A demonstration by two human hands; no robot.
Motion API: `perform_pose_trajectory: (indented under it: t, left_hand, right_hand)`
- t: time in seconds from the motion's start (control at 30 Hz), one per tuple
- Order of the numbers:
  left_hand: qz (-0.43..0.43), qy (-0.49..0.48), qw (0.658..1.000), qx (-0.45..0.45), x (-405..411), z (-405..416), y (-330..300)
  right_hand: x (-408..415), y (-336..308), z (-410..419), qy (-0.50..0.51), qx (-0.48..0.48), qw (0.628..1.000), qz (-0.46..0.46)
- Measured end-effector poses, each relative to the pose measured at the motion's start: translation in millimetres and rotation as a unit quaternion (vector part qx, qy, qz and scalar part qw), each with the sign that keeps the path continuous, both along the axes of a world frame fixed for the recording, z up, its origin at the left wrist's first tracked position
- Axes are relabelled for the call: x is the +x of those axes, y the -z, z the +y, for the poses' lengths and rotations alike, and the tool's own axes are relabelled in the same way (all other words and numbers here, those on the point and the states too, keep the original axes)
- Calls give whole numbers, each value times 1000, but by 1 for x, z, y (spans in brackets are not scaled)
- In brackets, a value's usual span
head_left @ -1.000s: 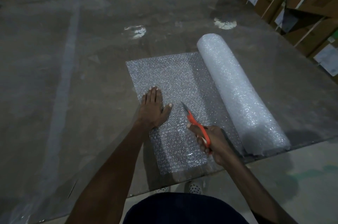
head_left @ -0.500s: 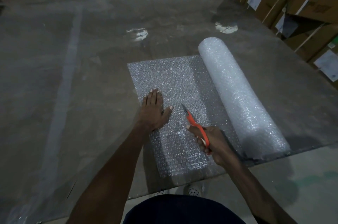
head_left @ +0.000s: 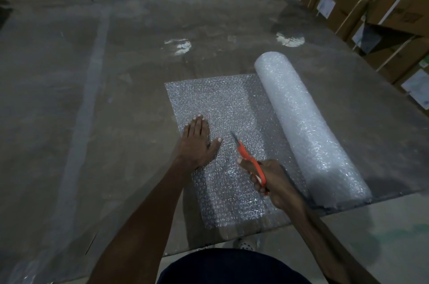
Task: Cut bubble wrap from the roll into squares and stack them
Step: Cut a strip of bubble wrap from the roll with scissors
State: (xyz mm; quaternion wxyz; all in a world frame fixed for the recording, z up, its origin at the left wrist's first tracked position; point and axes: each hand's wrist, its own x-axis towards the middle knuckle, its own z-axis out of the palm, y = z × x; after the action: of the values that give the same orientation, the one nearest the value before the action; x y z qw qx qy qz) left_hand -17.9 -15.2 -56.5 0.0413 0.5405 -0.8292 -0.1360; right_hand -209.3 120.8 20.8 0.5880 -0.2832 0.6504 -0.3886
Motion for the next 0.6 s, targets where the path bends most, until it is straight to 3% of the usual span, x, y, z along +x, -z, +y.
perform_pose_trajectory:
  t: [0.6]
  left_hand:
    - [-5,2,1000,4,0,-2,1]
  right_hand:
    - [4,1,-14,15,15,1000,-10]
